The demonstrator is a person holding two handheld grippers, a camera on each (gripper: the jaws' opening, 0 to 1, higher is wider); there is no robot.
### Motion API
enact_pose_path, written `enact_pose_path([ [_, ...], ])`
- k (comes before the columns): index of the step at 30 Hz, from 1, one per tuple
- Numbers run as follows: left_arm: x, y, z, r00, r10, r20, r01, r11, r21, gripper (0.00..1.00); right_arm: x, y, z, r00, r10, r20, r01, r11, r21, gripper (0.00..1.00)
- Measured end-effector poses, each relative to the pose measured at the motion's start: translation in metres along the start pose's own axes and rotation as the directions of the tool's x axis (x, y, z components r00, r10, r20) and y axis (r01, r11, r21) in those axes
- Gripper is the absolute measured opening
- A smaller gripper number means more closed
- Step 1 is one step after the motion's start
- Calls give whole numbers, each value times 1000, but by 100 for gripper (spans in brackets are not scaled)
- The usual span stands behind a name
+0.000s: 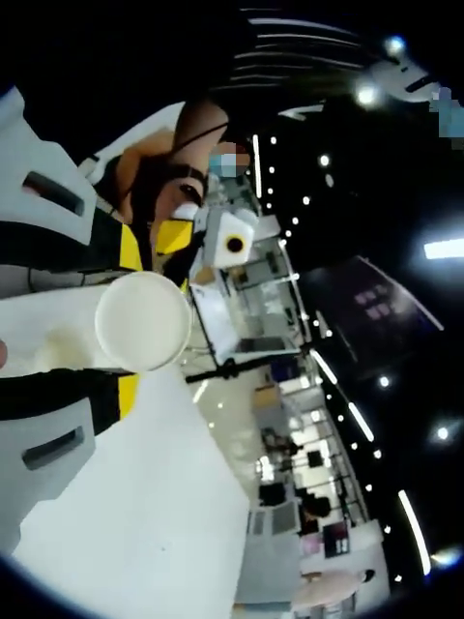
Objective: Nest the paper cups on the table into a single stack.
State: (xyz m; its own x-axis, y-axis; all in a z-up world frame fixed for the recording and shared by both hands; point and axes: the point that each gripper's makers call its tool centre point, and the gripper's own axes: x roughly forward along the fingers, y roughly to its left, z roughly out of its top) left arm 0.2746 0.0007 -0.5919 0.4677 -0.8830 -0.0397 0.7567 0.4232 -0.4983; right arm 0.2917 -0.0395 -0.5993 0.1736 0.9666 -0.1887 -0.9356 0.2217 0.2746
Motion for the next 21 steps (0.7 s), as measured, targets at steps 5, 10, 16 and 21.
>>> enact_pose_path([
  [5,-1,0,-2,1000,4,2,-4,1000,-11,19,0,1,-5,1000,11,-4,-11,1000,7,34],
  [10,-2,-2,-1,1000,-13,7,13,1000,-18,13,-1,5,-12,999,25,-25,-26,1000,-18,34],
  [16,-1,-2,0,1000,-24,-4,24,1000,-18,8,-2,4,-15,999,33,-35,-34,999,-30,34],
  [21,2,-5,0,999,-36,-26,37,998,41,8,-3,4,-20,998,32,-50,-35,997,-65,34],
])
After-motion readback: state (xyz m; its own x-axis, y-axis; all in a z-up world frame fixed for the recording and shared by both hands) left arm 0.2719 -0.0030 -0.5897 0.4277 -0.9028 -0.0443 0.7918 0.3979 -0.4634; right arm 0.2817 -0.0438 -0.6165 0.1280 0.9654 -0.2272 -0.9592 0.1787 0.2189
